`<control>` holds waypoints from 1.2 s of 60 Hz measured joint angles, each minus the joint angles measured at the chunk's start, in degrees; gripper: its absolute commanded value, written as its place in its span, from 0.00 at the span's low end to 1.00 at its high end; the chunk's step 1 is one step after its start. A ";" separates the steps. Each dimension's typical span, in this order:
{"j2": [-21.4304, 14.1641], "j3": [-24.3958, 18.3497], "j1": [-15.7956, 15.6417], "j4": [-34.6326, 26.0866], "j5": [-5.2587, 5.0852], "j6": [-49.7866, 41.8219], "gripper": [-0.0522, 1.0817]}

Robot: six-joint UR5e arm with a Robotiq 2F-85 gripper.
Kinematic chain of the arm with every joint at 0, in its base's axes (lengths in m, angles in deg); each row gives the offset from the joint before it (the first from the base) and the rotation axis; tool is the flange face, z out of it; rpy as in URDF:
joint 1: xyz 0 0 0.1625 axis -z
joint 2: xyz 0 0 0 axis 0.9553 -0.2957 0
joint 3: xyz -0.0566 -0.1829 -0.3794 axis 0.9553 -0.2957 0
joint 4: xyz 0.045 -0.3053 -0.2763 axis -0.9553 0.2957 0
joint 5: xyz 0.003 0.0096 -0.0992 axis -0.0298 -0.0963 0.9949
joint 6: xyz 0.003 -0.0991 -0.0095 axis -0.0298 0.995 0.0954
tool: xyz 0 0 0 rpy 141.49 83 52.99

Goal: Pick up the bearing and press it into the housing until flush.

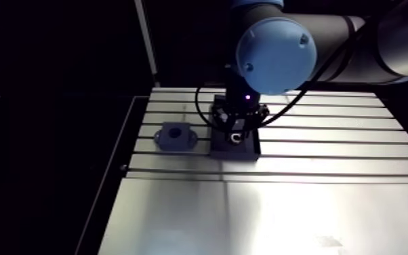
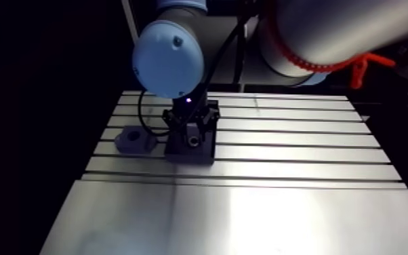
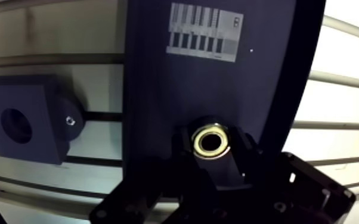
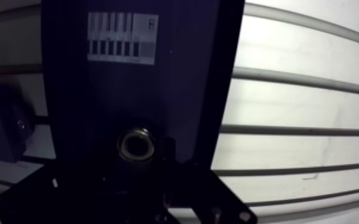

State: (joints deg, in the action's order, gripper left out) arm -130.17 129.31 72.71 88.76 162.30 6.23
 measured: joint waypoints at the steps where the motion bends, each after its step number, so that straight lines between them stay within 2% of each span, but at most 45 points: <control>1: -0.04 -0.01 0.00 -0.01 -0.01 0.01 0.56; 12: -0.96 -0.19 0.06 -0.32 -0.03 0.29 0.57; 37: -3.36 -1.01 0.08 -2.85 0.70 0.40 0.59; 72: -5.06 -4.54 -1.21 -7.80 -0.19 -0.93 0.64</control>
State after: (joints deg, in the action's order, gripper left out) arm -135.24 124.77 71.50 80.96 162.11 5.31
